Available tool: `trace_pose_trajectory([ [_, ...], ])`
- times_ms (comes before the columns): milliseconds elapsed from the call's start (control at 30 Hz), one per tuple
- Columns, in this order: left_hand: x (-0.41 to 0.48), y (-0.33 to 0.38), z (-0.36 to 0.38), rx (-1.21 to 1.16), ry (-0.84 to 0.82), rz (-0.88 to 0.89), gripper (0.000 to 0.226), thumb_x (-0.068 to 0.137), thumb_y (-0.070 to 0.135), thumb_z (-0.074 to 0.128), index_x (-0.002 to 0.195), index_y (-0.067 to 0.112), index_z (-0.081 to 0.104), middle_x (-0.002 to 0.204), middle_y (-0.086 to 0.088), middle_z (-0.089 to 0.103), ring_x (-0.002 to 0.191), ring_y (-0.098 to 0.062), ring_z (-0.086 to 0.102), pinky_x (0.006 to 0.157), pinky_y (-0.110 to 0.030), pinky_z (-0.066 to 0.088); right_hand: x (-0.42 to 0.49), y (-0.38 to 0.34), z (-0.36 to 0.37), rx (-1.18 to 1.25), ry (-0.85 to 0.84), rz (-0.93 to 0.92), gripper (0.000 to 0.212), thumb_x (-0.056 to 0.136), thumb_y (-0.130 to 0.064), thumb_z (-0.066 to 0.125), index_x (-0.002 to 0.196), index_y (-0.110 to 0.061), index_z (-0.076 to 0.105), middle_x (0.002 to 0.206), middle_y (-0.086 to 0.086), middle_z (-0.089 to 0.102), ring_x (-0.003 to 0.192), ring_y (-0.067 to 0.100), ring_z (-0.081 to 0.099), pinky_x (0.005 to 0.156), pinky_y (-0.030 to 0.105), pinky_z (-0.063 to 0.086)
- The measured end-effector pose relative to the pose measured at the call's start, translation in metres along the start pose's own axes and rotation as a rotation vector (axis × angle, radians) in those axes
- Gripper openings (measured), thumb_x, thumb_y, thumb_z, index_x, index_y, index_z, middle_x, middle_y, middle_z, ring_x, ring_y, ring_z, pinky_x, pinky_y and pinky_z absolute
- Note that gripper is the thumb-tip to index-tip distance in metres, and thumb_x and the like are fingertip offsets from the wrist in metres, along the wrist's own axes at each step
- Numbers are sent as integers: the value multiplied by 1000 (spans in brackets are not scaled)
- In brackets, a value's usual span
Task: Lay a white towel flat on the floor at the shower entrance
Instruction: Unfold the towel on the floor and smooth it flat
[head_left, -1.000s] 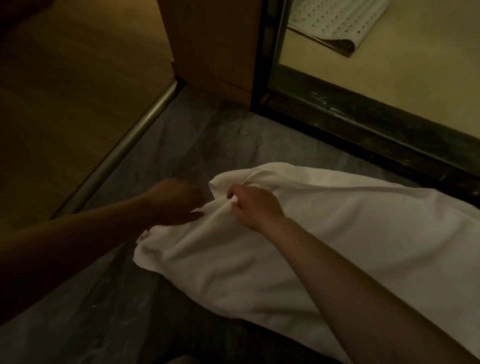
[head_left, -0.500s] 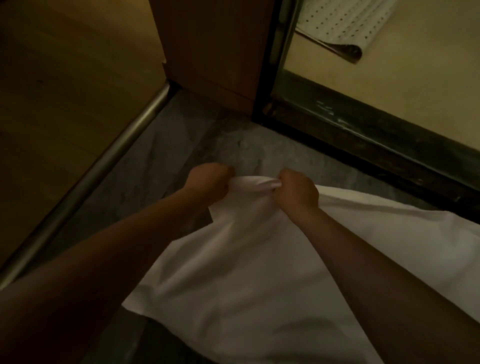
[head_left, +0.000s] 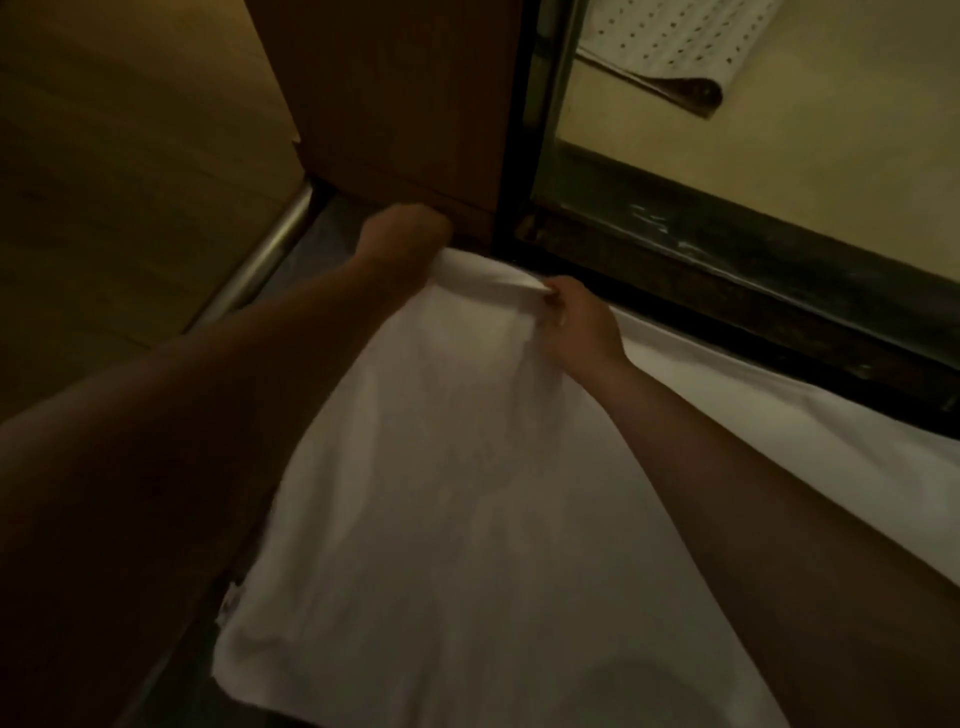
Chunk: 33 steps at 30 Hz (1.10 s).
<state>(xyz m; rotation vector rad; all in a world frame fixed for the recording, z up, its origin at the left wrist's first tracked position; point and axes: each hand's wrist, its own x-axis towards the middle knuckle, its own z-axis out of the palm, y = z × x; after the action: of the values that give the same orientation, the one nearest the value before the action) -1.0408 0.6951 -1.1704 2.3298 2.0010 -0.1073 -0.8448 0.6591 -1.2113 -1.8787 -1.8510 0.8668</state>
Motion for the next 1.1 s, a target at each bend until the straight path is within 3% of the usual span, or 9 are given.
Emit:
trace_pose_trajectory([
  [133, 3, -1, 10, -90, -26, -43, 16, 87, 1, 52, 102, 3, 57, 107, -21, 59, 100, -38, 56, 77, -41, 42, -5, 11, 4, 62, -162, 56, 55, 94, -20, 53, 144, -18, 32, 142, 10, 45, 126, 28, 45, 101, 36, 38],
  [300, -14, 1, 29, -198, -61, -51, 41, 84, -2, 56, 122, 8, 47, 121, -22, 49, 107, -43, 52, 86, -48, 45, -20, 28, 3, 71, -236, 9, 77, 92, -17, 55, 150, -32, 7, 144, 9, 41, 124, 28, 47, 92, 34, 40],
  [367, -19, 2, 34, -212, -60, -60, 45, 84, -1, 57, 126, 9, 45, 123, -22, 47, 106, -42, 53, 87, -49, 47, -21, 28, 2, 59, -226, -7, 82, 91, -15, 57, 150, -33, 3, 148, 9, 37, 128, 28, 44, 94, 36, 41],
  [500, -28, 14, 41, -213, -5, -47, 45, 83, 1, 58, 125, 9, 45, 120, -18, 49, 100, -37, 55, 78, -44, 49, -24, 27, 0, 47, -191, 7, 80, 89, -15, 57, 150, -31, 8, 150, 7, 33, 133, 26, 39, 100, 38, 40],
  [600, -32, 31, 42, -207, -62, 37, 44, 85, 10, 59, 127, 13, 45, 121, -12, 51, 100, -29, 55, 73, -34, 45, -31, 34, -8, -86, -184, -17, 73, 92, -21, 56, 150, -29, 13, 151, 5, 32, 133, 25, 38, 102, 38, 37],
  [800, -37, 96, 47, -108, -159, 251, 35, 89, 20, 55, 124, 20, 49, 120, -6, 53, 102, -23, 53, 81, -35, 48, -59, 82, -51, -284, -98, -79, 51, 94, -18, 48, 143, -25, 34, 144, 3, 39, 126, 23, 43, 97, 37, 42],
  [967, -29, 168, 50, -59, -214, 375, 36, 90, 22, 53, 126, 20, 48, 122, -4, 52, 104, -22, 53, 83, -34, 48, -80, 149, -103, -361, 79, 56, 41, 93, -16, 48, 133, -24, 47, 132, 2, 51, 115, 22, 52, 86, 37, 49],
  [1100, -21, 229, 49, -26, -268, 432, 41, 90, 26, 53, 129, 17, 45, 123, -7, 50, 106, -24, 52, 85, -38, 49, -101, 211, -151, -390, 155, 237, 38, 91, -16, 51, 128, -21, 49, 124, 6, 54, 109, 25, 53, 82, 36, 46],
])
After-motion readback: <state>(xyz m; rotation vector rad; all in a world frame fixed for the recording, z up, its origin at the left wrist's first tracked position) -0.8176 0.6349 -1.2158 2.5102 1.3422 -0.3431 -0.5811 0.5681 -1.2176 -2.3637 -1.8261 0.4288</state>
